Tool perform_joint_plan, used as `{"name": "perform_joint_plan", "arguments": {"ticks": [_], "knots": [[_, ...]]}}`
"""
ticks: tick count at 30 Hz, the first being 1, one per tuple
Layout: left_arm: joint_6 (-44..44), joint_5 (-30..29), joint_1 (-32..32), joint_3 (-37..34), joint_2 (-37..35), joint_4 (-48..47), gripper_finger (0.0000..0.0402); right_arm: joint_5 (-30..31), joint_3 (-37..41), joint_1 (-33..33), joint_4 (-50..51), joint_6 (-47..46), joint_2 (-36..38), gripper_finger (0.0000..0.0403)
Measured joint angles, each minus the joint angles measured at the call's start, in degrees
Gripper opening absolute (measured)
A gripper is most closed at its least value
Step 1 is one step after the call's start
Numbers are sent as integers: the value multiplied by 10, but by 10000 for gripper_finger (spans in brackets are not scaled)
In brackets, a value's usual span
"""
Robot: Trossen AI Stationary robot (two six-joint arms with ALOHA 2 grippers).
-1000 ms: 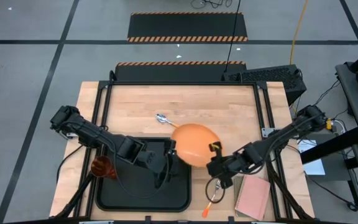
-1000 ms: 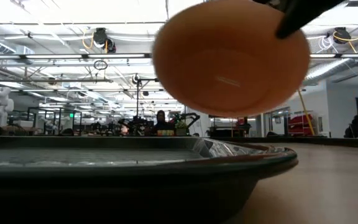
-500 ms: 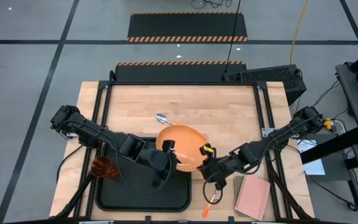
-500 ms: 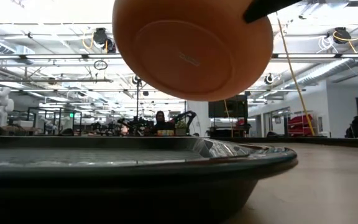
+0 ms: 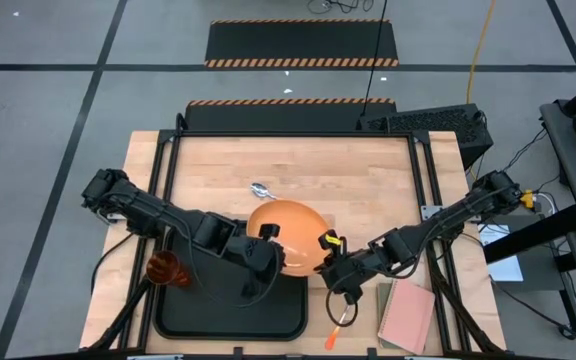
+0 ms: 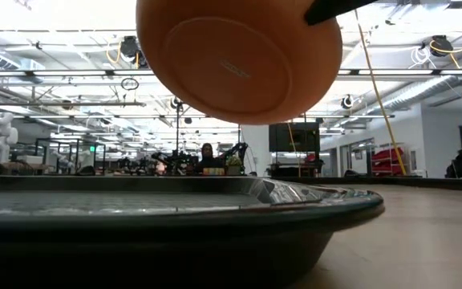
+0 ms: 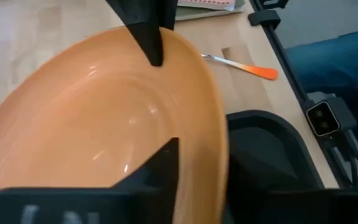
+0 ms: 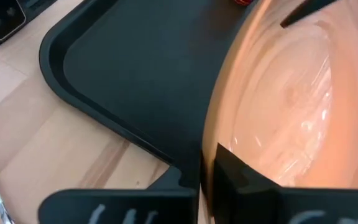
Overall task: Pick and place plate/cup/fork/spoon on tray
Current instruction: Put the orange plate on the black tray
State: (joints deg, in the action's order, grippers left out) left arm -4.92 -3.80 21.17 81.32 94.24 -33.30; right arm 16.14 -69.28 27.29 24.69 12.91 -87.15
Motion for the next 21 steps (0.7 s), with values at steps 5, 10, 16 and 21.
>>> {"name": "perform_joint_plan", "arguments": {"ticks": [5, 10, 16, 21], "knots": [[25, 14, 5, 0, 0, 0, 14, 1, 0, 0, -1, 1, 0, 5], [-4, 11, 21, 0, -2, -1, 13, 3, 0, 2, -21, -15, 0, 37], [-112, -30, 65, -1, -2, -61, 11, 12, 0, 9, -21, -15, 14, 106], [-210, -77, 122, -1, -2, -114, 8, 42, 0, 24, -17, -21, 29, 136]]}}
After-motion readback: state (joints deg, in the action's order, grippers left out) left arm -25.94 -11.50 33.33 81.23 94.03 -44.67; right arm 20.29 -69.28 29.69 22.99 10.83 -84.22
